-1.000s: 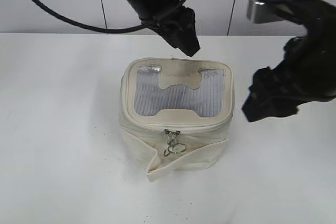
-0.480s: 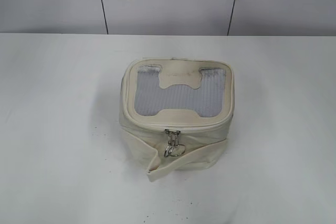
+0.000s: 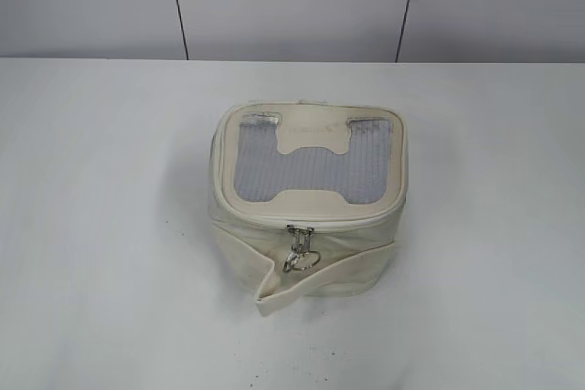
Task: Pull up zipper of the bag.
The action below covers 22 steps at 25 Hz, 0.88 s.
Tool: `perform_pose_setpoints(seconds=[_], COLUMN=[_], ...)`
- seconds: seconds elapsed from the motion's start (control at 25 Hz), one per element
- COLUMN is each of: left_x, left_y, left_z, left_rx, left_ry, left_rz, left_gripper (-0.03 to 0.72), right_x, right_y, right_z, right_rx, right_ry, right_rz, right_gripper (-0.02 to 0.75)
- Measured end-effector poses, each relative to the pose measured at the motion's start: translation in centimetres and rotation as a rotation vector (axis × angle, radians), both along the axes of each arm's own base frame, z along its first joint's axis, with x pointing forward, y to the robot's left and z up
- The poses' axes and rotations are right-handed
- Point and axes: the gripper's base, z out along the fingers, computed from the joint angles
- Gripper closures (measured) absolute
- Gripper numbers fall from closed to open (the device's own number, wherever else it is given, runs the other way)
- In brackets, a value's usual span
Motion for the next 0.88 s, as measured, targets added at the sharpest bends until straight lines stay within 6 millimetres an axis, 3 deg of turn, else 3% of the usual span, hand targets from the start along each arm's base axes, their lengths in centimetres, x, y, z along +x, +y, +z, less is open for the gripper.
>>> perform_pose_setpoints(seconds=[0.16,0.48,0.68,0.8,0.88], left_x=[-4.1,-12.0,-15.7,-17.4,-18.3], left_y=[2.3,7.9,10.8,12.5,13.3], left_z=[-2.4,-10.9,-15.5,-16.8,-16.7], left_rx=[-0.012,0.009,-0.006,-0.034,-0.077], left_ry=[0.085,0.183,0.131,0.04,-0.038], left_rz=[-0.02,-0.021,-0.012,-0.005,-0.001], left_gripper=[0.284,0.284,0.284,0.284,0.284], right_x=[-3.5,-8.7,-10.1,-10.0,-9.8], right_y=[-1.6,-3.7,-4.1,-3.9,-3.7], right_z=[-2.1,-8.0,-8.3,-8.3,-8.3], right_rx=[0.024,0.058,0.083,0.09,0.1], right_ry=[-0.062,-0.186,-0.344,-0.359,-0.382], right_rz=[0.004,0.062,0.13,0.149,0.151], right_gripper=[0.236,0.237,0.237,0.237,0.238])
